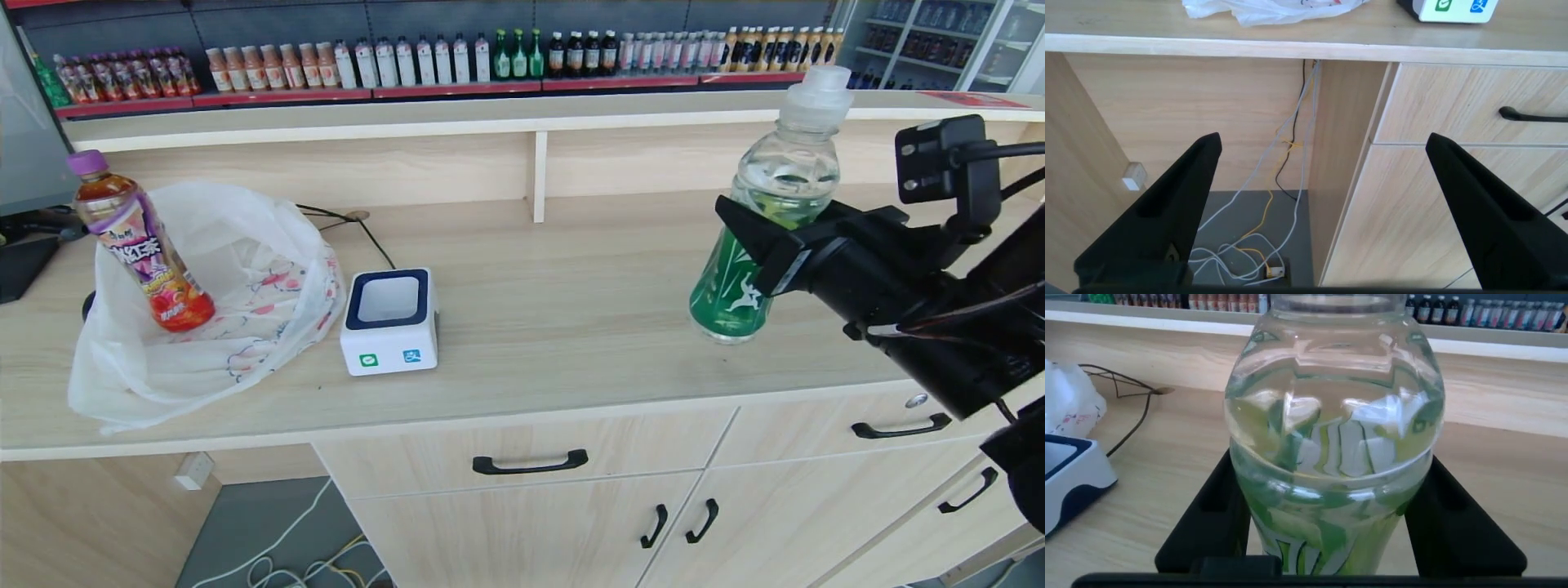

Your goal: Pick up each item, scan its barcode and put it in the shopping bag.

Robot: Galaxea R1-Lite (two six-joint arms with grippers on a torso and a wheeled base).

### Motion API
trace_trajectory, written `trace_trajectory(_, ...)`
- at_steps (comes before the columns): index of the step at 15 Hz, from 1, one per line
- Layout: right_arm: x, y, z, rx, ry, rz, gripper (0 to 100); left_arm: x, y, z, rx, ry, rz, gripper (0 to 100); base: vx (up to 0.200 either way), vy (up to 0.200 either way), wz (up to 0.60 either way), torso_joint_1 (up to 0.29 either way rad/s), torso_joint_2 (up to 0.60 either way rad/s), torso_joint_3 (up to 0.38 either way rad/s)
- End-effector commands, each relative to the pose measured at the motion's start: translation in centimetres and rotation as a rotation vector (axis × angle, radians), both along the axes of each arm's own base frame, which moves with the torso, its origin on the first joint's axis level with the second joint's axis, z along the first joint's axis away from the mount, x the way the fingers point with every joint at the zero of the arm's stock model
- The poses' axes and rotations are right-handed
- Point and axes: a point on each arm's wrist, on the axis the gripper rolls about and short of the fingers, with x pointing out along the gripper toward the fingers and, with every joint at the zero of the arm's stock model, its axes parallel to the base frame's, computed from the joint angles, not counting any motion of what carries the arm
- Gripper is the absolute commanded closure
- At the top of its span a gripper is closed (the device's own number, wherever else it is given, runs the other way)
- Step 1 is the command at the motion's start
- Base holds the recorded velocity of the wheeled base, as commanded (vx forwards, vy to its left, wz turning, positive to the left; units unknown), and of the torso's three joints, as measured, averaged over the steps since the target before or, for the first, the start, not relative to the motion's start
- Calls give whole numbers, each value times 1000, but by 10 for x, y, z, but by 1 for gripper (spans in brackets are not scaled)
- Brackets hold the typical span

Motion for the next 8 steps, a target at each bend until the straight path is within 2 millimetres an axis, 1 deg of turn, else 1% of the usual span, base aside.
trace_trajectory(1, -36, -14, 15, 21, -61, 9, 100, 0, 0, 0, 0, -1, 2, 0, 0, 0, 0, 0, 0, 0)
trace_trajectory(2, -47, -19, 17, 16, -76, 7, 100, 0, 0, 0, 0, -1, 2, 0, 0, 0, 0, 0, 0, 0)
trace_trajectory(5, -79, -26, 9, -2, -83, 39, 100, 0, 0, 0, 0, -1, 0, 0, 0, 0, 0, 0, 0, 0)
trace_trajectory(7, -91, -30, 4, -36, -92, 46, 100, 0, 0, 0, 0, -1, 0, 0, 0, 0, 0, 0, 0, 0)
trace_trajectory(8, -97, -27, 0, -64, -94, 62, 100, 0, 0, 0, -2, -1, 0, 0, 0, 0, 0, 0, 0, 0)
